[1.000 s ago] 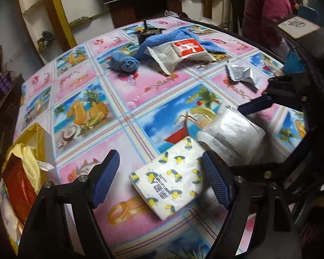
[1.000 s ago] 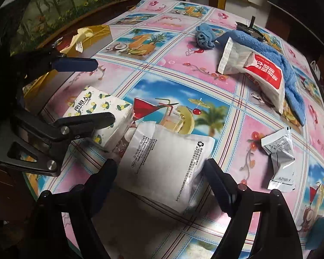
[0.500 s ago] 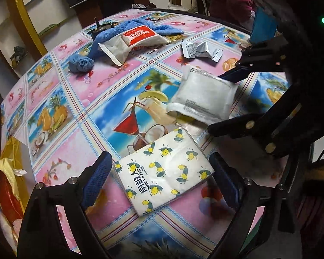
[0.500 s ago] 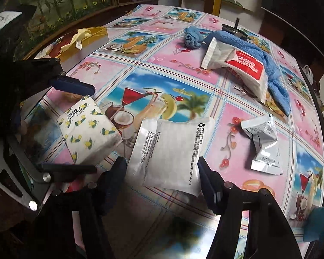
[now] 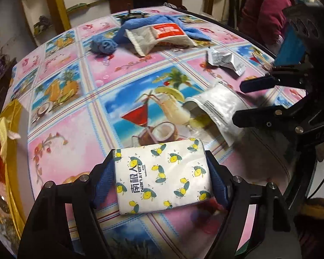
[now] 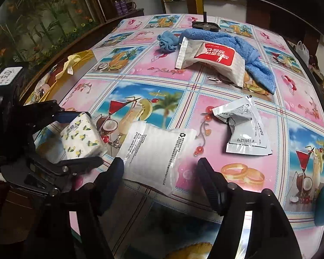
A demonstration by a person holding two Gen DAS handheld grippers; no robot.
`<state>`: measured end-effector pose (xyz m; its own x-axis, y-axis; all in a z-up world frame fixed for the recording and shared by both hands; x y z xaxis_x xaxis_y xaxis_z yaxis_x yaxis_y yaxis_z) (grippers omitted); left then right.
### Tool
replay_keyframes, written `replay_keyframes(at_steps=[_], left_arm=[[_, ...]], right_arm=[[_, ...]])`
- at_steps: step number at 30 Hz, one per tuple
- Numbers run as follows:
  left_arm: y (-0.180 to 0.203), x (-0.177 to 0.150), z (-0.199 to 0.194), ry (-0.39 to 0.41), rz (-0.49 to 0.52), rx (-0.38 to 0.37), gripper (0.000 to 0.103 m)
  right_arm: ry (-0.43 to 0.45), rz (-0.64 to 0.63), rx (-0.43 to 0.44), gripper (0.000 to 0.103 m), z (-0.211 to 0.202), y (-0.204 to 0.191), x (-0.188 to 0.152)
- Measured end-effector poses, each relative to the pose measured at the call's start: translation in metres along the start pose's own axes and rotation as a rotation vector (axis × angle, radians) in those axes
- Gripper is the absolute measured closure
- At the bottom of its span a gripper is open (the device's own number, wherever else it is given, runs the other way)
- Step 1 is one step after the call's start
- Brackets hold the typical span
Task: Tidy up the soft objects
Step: 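Carry the tissue pack and white sachet into the box and open both tools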
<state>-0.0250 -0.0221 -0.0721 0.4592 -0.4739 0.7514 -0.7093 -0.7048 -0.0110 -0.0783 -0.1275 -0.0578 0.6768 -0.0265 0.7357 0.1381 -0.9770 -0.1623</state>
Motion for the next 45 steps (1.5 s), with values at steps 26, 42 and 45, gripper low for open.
replay_keyframes(at_steps=[26,42,45], left_arm=[[-0.211,-0.069,-0.178,0.247,-0.582,0.462,0.023],[-0.246,-0.091,-0.205,0.416,-0.815,0.498,0.023],[-0.242,-0.095,-0.209,0.454,-0.845,0.472,0.023]], right_arm=[[0.102,-0.084,0.087,0.099,0.004,-0.084,0.046],[-0.043,-0.117,0.554,0.099,0.045,-0.298,0.068],[-0.121,-0.128,0.556,0.098,0.072,-0.318,0.049]])
Point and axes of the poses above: each gripper's, at about its wrist camera, not at the fingertips, and z roughly the way its jaws point, y to its right, x to its top, the point moved 10 cm from there along z, roughly the way its jaws point, and after that the axes turned 15 degrees about y, right-handed, at the moved point
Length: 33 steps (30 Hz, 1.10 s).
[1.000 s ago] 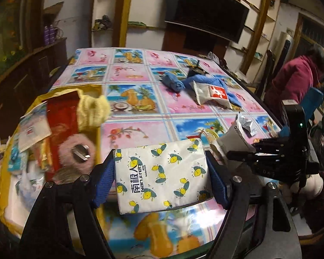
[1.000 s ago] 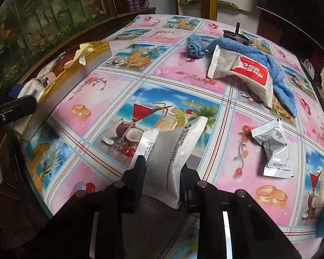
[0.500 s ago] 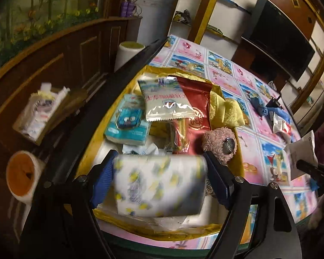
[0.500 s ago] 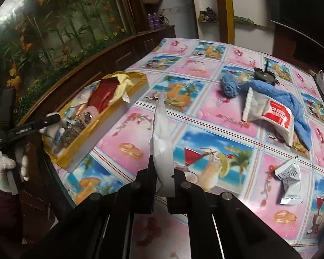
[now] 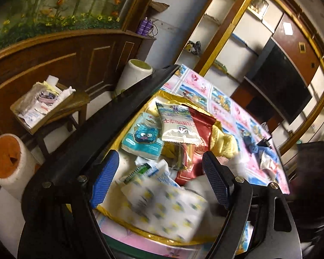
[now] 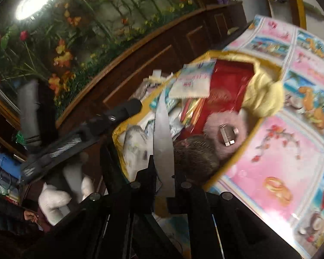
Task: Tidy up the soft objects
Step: 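Carry the tissue pack and white sachet into the box and open both tools, then move both tools back toward the red-label wet-wipe packet and white sachet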
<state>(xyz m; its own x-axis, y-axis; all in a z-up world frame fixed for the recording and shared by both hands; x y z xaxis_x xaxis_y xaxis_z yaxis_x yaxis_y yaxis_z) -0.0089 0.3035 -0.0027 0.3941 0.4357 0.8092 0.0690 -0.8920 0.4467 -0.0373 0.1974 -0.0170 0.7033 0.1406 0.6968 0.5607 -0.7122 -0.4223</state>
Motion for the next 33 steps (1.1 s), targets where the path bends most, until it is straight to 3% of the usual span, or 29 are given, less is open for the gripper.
replay_keyframes(at_steps=[2,5,9,11,13,14,22,26,28,29,30,33], left_arm=[[-0.002,0.001,-0.002,0.001,-0.007,-0.015,0.023],[-0.003,0.005,-0.005,0.012,0.015,-0.001,0.023],[-0.005,0.006,-0.007,0.025,0.059,0.049,0.023],[-0.003,0.005,-0.009,0.030,0.082,0.065,0.023],[-0.003,0.003,-0.010,0.028,0.091,0.073,0.023],[-0.001,0.002,-0.011,0.024,0.092,0.073,0.023],[0.031,0.002,-0.032,0.053,0.197,0.096,0.023],[0.069,0.028,-0.073,0.307,0.354,0.165,0.022],[0.096,0.040,-0.097,0.433,0.390,0.142,0.010],[0.104,0.041,-0.102,0.458,0.374,0.128,0.000],[0.111,0.040,-0.103,0.461,0.344,0.116,0.000],[0.140,0.015,-0.071,0.263,0.375,0.049,0.000]], right_arm=[[-0.044,0.011,-0.016,0.100,0.018,0.007,-0.010],[-0.037,0.014,-0.014,0.101,0.020,0.009,-0.009],[0.029,-0.149,-0.083,0.093,0.006,-0.003,0.004],[0.058,-0.189,-0.093,0.078,0.000,-0.008,0.010],[0.100,-0.207,-0.116,0.045,-0.008,-0.010,0.015],[0.124,-0.212,-0.124,0.042,-0.011,-0.008,0.018],[0.231,-0.124,-0.153,0.041,-0.055,0.020,0.012],[0.338,-0.039,-0.195,0.041,-0.102,0.054,0.011],[0.389,-0.008,-0.215,0.041,-0.121,0.067,0.008],[0.409,0.000,-0.227,0.041,-0.130,0.073,0.006],[0.424,0.004,-0.242,0.041,-0.139,0.080,0.004],[0.447,0.017,-0.298,0.040,-0.160,0.100,-0.003]])
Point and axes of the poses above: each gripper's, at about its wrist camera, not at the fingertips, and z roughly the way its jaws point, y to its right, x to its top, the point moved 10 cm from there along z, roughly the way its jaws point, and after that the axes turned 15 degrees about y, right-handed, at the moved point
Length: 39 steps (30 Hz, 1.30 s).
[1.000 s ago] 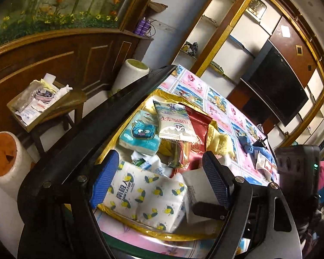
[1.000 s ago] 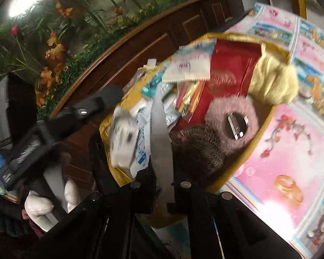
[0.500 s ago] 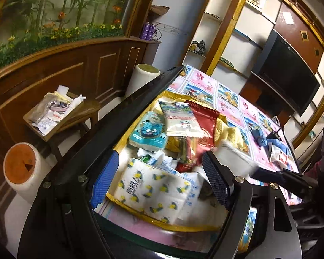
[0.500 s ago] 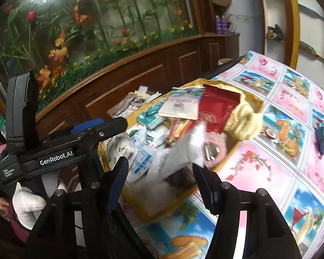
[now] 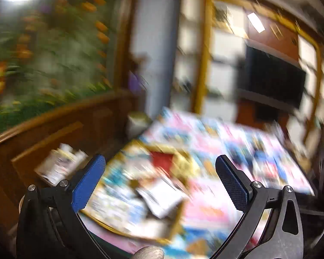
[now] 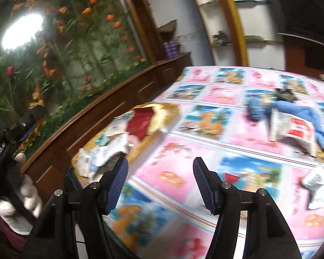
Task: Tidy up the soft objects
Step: 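Move both tools back toward the red-label wet-wipe packet and white sachet, then grasp the red-label wet-wipe packet with the left tool while the right tool grasps a white sachet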
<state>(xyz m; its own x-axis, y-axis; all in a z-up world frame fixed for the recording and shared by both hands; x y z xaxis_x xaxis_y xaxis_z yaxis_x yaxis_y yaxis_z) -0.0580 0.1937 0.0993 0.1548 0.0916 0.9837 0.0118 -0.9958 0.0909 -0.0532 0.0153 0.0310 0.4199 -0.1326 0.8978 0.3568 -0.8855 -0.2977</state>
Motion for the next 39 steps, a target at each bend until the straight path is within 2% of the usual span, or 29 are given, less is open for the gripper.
replay_keyframes(at_steps=[1,3,5,6,7,10,12,16,20,28,31,32,36,37,39], left_arm=[[0.013,-0.004,0.005,-0.024,0.034,-0.005,0.000],[0.033,-0.002,0.002,0.014,0.081,-0.001,0.000],[0.053,0.000,-0.005,0.037,0.085,-0.046,0.000],[0.063,-0.003,-0.006,0.023,0.074,-0.080,0.000],[0.074,-0.010,-0.005,-0.024,0.069,-0.118,0.000],[0.090,-0.038,0.005,-0.149,0.122,-0.126,0.000],[0.096,-0.050,0.005,-0.179,0.137,-0.125,0.000],[0.109,-0.073,0.000,-0.228,0.155,-0.159,0.000],[0.116,-0.086,0.000,-0.253,0.161,-0.196,0.000],[0.110,-0.101,0.003,-0.284,0.153,-0.209,0.000],[0.100,-0.104,0.008,-0.300,0.149,-0.197,0.000],[0.097,-0.104,0.010,-0.300,0.142,-0.194,0.000],[0.085,-0.104,0.019,-0.296,0.129,-0.162,0.000],[0.083,-0.105,0.021,-0.293,0.135,-0.147,0.000],[0.078,-0.106,0.023,-0.292,0.140,-0.128,0.000]], right_arm=[[0.004,0.015,-0.015,0.040,-0.005,0.010,-0.001],[0.002,0.047,-0.053,0.040,-0.014,0.031,-0.003],[0.006,0.067,-0.092,0.040,-0.026,0.051,-0.004],[0.011,0.073,-0.115,0.040,-0.034,0.062,-0.004],[0.014,0.076,-0.142,0.040,-0.040,0.073,-0.003],[0.020,0.090,-0.245,0.040,-0.055,0.116,0.003],[0.009,0.118,-0.314,0.040,-0.062,0.145,0.007],[-0.006,0.181,-0.378,0.040,-0.065,0.187,0.011],[-0.048,0.185,-0.421,0.040,-0.043,0.216,0.019],[-0.065,0.268,-0.411,0.040,0.032,0.261,0.058],[-0.148,0.330,-0.412,0.040,0.059,0.274,0.045],[-0.192,0.365,-0.375,0.040,0.065,0.269,0.034],[-0.351,0.455,-0.091,0.040,0.069,0.198,-0.010],[-0.367,0.426,-0.068,0.040,0.065,0.184,-0.016],[-0.340,0.328,-0.105,0.040,0.055,0.169,-0.017]])
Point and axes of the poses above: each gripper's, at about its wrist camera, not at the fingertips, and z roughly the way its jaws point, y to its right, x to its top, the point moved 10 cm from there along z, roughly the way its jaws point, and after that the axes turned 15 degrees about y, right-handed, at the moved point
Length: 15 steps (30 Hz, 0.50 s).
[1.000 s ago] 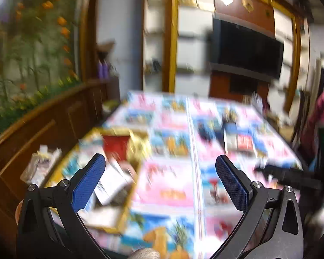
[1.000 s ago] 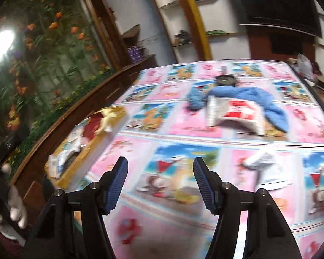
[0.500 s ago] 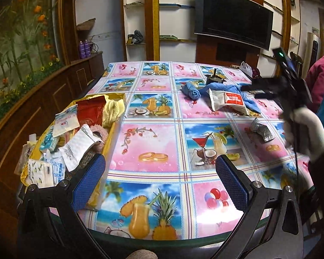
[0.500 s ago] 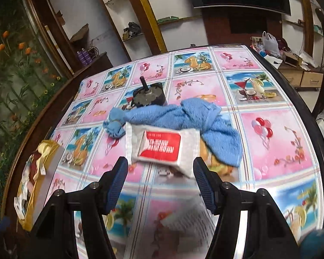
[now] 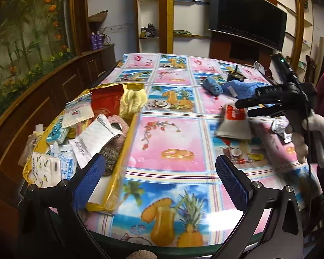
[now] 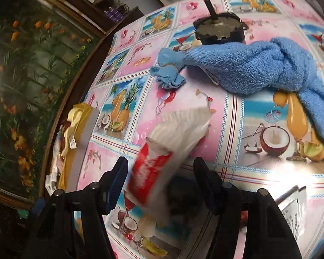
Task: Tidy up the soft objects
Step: 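Grasp the red-label wet-wipe packet with the left tool while the right tool grasps a white sachet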
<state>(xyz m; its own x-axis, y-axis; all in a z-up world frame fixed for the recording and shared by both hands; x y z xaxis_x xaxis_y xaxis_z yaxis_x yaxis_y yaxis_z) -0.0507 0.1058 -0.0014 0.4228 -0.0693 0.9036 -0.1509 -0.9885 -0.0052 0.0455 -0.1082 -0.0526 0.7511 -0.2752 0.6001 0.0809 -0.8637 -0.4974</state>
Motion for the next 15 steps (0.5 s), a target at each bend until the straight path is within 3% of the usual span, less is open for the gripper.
replay_keyframes(at_steps=[4,9,11,15], left_arm=[[-0.001,-0.006,0.002,-0.022,0.002,0.005,0.000],[0.005,0.002,-0.004,0.002,0.051,0.001,0.000],[0.015,0.005,-0.002,-0.013,0.056,-0.060,0.000],[0.043,0.003,0.017,-0.125,0.060,-0.220,0.000]], right_arm=[[0.086,-0.150,-0.137,0.040,-0.012,-0.007,0.002],[0.133,-0.127,-0.142,0.040,-0.024,-0.015,0.008],[0.181,-0.123,-0.166,0.040,-0.042,-0.011,0.016],[0.265,-0.089,-0.228,0.039,-0.100,0.019,0.009]])
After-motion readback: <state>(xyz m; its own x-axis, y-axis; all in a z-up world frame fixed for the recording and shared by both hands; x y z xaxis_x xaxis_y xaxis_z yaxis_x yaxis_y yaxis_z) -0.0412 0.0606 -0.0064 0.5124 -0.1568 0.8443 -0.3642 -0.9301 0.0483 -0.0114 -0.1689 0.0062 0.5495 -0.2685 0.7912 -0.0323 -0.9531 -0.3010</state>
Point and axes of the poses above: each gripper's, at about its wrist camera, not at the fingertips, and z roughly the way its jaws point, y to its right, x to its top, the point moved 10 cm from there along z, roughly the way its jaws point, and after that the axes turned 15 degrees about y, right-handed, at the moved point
